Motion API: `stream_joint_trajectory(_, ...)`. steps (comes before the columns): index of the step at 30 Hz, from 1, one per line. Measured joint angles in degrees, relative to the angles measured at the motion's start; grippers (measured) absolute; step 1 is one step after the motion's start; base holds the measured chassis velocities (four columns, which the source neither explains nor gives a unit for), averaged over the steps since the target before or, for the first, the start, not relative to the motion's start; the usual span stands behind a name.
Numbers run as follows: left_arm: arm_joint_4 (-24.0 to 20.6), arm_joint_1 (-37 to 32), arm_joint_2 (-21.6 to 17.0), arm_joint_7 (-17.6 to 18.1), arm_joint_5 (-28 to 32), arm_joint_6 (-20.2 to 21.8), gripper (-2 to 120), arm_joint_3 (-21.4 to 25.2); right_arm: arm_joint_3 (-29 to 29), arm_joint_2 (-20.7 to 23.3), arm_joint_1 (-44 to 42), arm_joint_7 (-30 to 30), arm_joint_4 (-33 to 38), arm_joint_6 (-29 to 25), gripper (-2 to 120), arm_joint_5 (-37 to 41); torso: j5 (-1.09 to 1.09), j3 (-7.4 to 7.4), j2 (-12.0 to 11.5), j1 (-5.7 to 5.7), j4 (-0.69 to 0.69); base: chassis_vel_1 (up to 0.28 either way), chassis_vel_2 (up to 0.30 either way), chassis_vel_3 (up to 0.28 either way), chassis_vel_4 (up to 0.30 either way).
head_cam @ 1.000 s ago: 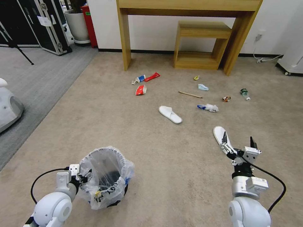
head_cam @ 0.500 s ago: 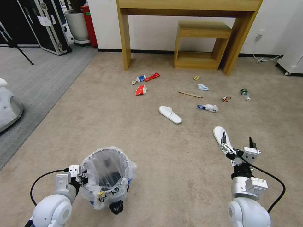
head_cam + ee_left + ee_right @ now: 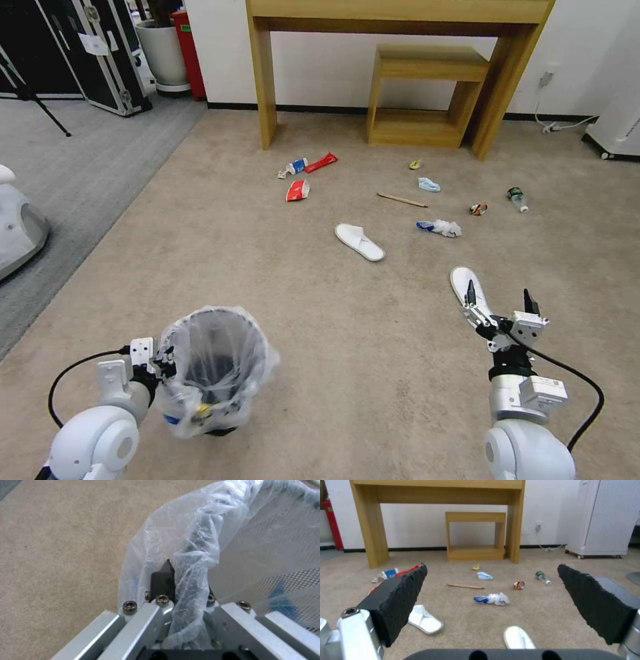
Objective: Pick up the trash bin and place the garbage on the floor into it.
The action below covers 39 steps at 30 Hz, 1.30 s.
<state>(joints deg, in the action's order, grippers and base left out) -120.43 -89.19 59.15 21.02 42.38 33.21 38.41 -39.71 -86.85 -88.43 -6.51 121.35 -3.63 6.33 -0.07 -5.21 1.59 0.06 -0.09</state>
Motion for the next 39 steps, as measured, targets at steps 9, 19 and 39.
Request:
stream_joint_trajectory(9,-4.74,-1.31,-0.29,1.65,3.28,0.86,1,2.06,0.00,0.29,-0.89,-0.03,1.18,0.75,100,0.33,0.00,0.00,0.00,0.00,-0.01,0.000,0.000,0.000,0.000)
stream_joint_trajectory(19,-4.62,-1.74,-0.17,2.59,5.01,1.41,1,2.15,-0.39,0.69,-2.05,0.17,2.56,0.94,100,1.32,0.00,0.00,0.00,0.00,0.00,0.000,0.000,0.000,0.000)
stream_joint_trajectory(39,-5.17,-1.22,-0.46,4.32,9.65,2.94,1,1.68,-1.61,0.40,-3.96,0.55,5.06,-0.06,100,3.07,0.00,0.00,0.00,0.00,-0.01,0.000,0.000,0.000,0.000)
